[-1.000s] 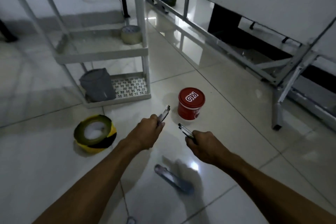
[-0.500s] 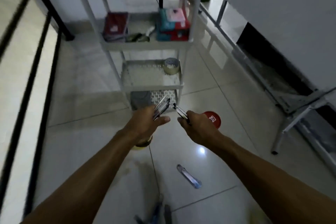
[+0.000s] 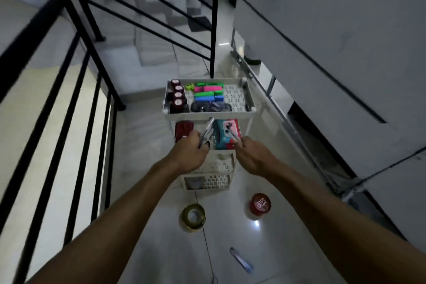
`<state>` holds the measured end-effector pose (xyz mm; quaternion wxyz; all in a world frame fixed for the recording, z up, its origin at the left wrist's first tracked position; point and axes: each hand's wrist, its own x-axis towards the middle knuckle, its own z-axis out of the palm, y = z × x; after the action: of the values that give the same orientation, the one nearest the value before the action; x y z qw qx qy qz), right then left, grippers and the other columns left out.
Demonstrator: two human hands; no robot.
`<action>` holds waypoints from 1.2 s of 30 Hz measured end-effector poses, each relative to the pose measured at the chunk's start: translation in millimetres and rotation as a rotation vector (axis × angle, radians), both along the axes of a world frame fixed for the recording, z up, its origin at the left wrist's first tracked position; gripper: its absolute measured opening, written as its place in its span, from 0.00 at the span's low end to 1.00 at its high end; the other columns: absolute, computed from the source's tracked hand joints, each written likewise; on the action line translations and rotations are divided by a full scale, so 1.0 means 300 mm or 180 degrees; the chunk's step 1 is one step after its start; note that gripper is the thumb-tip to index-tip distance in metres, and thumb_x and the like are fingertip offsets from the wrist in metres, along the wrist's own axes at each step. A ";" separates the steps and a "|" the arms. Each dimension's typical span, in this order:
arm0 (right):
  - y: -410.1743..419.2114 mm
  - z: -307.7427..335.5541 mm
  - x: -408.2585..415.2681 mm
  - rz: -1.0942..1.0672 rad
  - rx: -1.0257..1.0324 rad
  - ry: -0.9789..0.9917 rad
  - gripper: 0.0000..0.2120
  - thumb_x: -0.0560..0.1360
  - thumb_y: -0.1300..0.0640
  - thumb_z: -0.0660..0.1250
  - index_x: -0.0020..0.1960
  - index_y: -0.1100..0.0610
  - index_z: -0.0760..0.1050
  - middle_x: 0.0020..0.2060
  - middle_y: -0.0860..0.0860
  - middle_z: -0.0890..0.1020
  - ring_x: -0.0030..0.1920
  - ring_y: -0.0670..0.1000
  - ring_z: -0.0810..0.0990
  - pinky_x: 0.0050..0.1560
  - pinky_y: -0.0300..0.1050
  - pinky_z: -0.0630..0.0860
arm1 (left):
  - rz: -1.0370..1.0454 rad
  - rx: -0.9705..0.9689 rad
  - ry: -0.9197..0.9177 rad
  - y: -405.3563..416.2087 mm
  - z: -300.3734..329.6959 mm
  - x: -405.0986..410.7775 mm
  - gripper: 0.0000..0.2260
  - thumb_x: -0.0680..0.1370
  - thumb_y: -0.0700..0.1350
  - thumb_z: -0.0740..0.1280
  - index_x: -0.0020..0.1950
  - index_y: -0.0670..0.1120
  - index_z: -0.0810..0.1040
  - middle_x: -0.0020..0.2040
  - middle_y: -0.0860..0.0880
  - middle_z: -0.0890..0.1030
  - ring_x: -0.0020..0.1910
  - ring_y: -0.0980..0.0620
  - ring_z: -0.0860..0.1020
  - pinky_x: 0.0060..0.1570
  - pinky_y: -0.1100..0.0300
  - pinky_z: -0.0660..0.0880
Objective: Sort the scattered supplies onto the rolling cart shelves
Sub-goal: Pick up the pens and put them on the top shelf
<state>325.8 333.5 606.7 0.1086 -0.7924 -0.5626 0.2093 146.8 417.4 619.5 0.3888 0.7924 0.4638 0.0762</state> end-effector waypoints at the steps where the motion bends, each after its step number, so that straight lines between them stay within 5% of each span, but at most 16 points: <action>1: 0.019 0.037 0.008 -0.0097 -0.0101 0.0051 0.16 0.82 0.52 0.51 0.59 0.62 0.69 0.55 0.61 0.78 0.51 0.61 0.78 0.48 0.50 0.74 | -0.0010 -0.0161 -0.0091 0.012 0.042 0.010 0.07 0.80 0.47 0.58 0.56 0.47 0.66 0.46 0.46 0.75 0.38 0.51 0.73 0.31 0.60 0.70; 4: 0.091 0.147 0.064 -0.0552 -0.0165 0.0435 0.14 0.81 0.53 0.55 0.61 0.61 0.67 0.57 0.61 0.77 0.53 0.59 0.78 0.48 0.50 0.76 | 0.0190 -0.0801 -0.0597 0.071 0.151 0.068 0.05 0.81 0.44 0.57 0.56 0.47 0.66 0.41 0.46 0.72 0.34 0.51 0.71 0.29 0.59 0.70; 9: 0.252 0.213 0.217 -0.0848 -0.0054 0.0804 0.08 0.82 0.55 0.56 0.57 0.59 0.67 0.49 0.56 0.77 0.40 0.49 0.76 0.31 0.41 0.71 | 0.0535 -0.0904 -0.0889 0.227 0.186 0.217 0.10 0.81 0.43 0.57 0.62 0.47 0.67 0.48 0.42 0.75 0.41 0.46 0.74 0.40 0.51 0.74; 13: 0.408 0.171 0.325 -0.1190 0.0014 0.1113 0.05 0.79 0.62 0.58 0.54 0.62 0.69 0.49 0.59 0.77 0.46 0.55 0.77 0.45 0.53 0.80 | 0.0833 -0.1012 -0.0922 0.372 0.118 0.368 0.09 0.80 0.41 0.59 0.61 0.44 0.68 0.47 0.42 0.75 0.42 0.47 0.75 0.44 0.47 0.76; 15: 0.495 0.134 0.366 -0.1236 0.0036 0.1151 0.04 0.79 0.63 0.59 0.53 0.61 0.69 0.47 0.58 0.76 0.46 0.56 0.78 0.43 0.52 0.80 | 0.1014 -0.1075 -0.0907 0.436 0.075 0.439 0.07 0.80 0.40 0.59 0.58 0.43 0.69 0.46 0.42 0.76 0.42 0.48 0.76 0.44 0.48 0.78; 18: 0.613 0.083 0.399 -0.1143 -0.0084 0.1128 0.10 0.80 0.63 0.58 0.61 0.62 0.68 0.49 0.58 0.76 0.46 0.55 0.77 0.40 0.47 0.75 | 0.1193 -0.1279 -0.1005 0.496 0.019 0.518 0.04 0.82 0.38 0.57 0.56 0.42 0.68 0.42 0.44 0.75 0.36 0.51 0.75 0.34 0.56 0.77; 21: 0.699 0.035 0.406 -0.0969 -0.0090 0.1062 0.17 0.80 0.64 0.58 0.67 0.60 0.62 0.45 0.54 0.76 0.40 0.50 0.77 0.31 0.37 0.72 | 0.1249 -0.1316 -0.1009 0.550 -0.029 0.570 0.05 0.82 0.39 0.58 0.56 0.46 0.69 0.42 0.45 0.76 0.38 0.51 0.76 0.38 0.55 0.79; 26: 0.752 -0.014 0.395 -0.0866 -0.0067 0.0841 0.32 0.80 0.65 0.59 0.77 0.60 0.44 0.49 0.61 0.79 0.45 0.58 0.81 0.44 0.52 0.81 | 0.1206 -0.1394 -0.0954 0.614 -0.054 0.594 0.08 0.81 0.37 0.59 0.51 0.50 0.70 0.48 0.47 0.76 0.44 0.51 0.78 0.43 0.55 0.80; 30: 0.749 -0.032 0.403 -0.0667 0.0104 0.0565 0.33 0.78 0.62 0.66 0.76 0.59 0.51 0.54 0.61 0.78 0.48 0.57 0.81 0.47 0.50 0.81 | 0.1259 -0.1394 -0.0885 0.643 -0.065 0.592 0.10 0.81 0.37 0.60 0.62 0.44 0.68 0.51 0.43 0.76 0.46 0.48 0.78 0.47 0.51 0.81; 36: 0.703 -0.045 0.439 -0.0227 0.0417 0.0092 0.31 0.73 0.61 0.71 0.72 0.56 0.62 0.63 0.60 0.70 0.50 0.51 0.73 0.48 0.38 0.73 | 0.1187 -0.1319 -0.0823 0.623 -0.066 0.628 0.11 0.79 0.34 0.61 0.58 0.46 0.70 0.49 0.45 0.77 0.47 0.46 0.79 0.48 0.47 0.81</action>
<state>457.5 544.5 593.2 0.1757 -0.8000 -0.5449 0.1794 335.1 604.4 599.7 0.5772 0.5813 0.5535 0.1502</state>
